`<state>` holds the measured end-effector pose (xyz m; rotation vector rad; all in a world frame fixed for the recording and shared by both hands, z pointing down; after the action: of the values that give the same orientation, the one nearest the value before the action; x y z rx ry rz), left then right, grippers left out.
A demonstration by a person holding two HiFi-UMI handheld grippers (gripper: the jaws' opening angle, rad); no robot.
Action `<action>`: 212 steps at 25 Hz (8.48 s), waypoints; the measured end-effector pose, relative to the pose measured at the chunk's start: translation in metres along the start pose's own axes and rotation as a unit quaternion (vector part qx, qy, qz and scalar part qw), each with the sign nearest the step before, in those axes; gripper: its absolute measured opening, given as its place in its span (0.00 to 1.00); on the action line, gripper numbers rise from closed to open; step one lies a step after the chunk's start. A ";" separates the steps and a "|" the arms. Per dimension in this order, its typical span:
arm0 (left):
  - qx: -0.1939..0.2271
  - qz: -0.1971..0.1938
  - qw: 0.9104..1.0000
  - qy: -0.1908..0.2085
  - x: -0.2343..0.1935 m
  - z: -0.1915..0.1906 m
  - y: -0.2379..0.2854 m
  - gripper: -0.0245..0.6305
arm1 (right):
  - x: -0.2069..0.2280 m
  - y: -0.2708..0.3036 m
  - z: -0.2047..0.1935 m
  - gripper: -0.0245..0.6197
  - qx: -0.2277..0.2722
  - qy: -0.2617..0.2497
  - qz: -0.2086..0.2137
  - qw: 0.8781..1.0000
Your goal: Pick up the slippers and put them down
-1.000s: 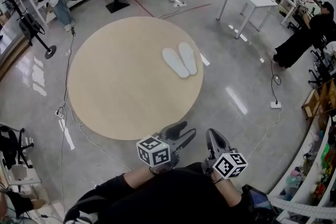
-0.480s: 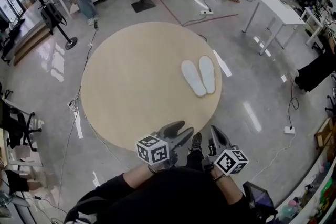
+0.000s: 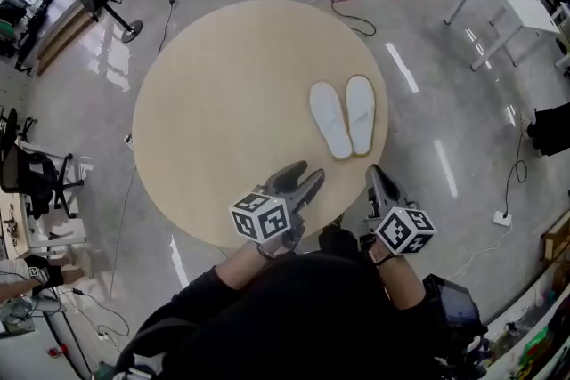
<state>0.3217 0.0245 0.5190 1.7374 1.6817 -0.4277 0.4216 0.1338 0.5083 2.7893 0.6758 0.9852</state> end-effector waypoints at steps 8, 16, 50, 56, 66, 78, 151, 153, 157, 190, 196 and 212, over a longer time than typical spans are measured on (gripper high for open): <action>-0.018 0.067 0.998 -0.009 -0.068 0.009 0.125 0.39 | 0.119 0.106 0.033 0.07 -0.057 -0.033 -0.020 0.998; -0.061 0.155 0.984 -0.063 -0.150 -0.020 0.211 0.39 | 0.195 0.201 0.002 0.25 -0.158 -0.023 -0.035 0.987; 0.005 0.183 0.974 -0.132 -0.198 -0.005 0.120 0.08 | 0.086 0.232 -0.070 0.08 -0.243 -0.035 0.081 0.966; 0.052 0.163 0.976 -0.131 -0.164 0.000 0.021 0.08 | 0.005 0.197 -0.102 0.08 -0.248 -0.056 0.118 0.960; 0.147 0.145 0.966 -0.155 -0.099 -0.016 -0.175 0.08 | -0.147 0.079 -0.145 0.08 -0.236 -0.049 0.181 0.954; 0.204 0.108 0.971 -0.070 0.003 -0.023 -0.299 0.08 | -0.265 -0.070 -0.164 0.08 -0.210 -0.067 0.259 0.940; 0.290 0.315 0.903 -0.016 -0.100 0.065 -0.409 0.08 | -0.397 0.069 -0.179 0.08 -0.212 -0.087 0.383 0.895; 0.278 0.308 0.909 -0.026 -0.133 0.075 -0.418 0.08 | -0.408 0.095 -0.193 0.08 -0.216 -0.084 0.364 0.902; 0.248 0.301 0.919 -0.047 -0.206 0.089 -0.443 0.08 | -0.437 0.149 -0.221 0.08 -0.214 -0.089 0.325 0.917; 0.022 0.331 0.940 -0.084 -0.587 0.114 -0.448 0.08 | -0.468 0.429 -0.460 0.08 -0.353 -0.107 0.164 0.915; 0.003 0.318 0.945 -0.079 -0.605 0.118 -0.439 0.08 | -0.475 0.453 -0.473 0.08 -0.357 -0.112 0.153 0.915; 0.057 0.357 0.929 -0.079 -0.563 0.135 -0.488 0.45 | -0.484 0.400 -0.408 0.34 -0.279 -0.124 0.163 0.938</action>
<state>-0.1869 -0.5145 0.6738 2.1814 0.8286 -0.3108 -0.0162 -0.4570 0.6490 2.4725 -0.1033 0.6993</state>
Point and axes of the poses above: the fingertips, and each gripper's own axes: y forward along the fingers, x to its right, z out of its top, the point moved 1 cm from there along -y, backward along the fingers, and after that the axes turned 3 degrees about x, right-handed, at the moved point
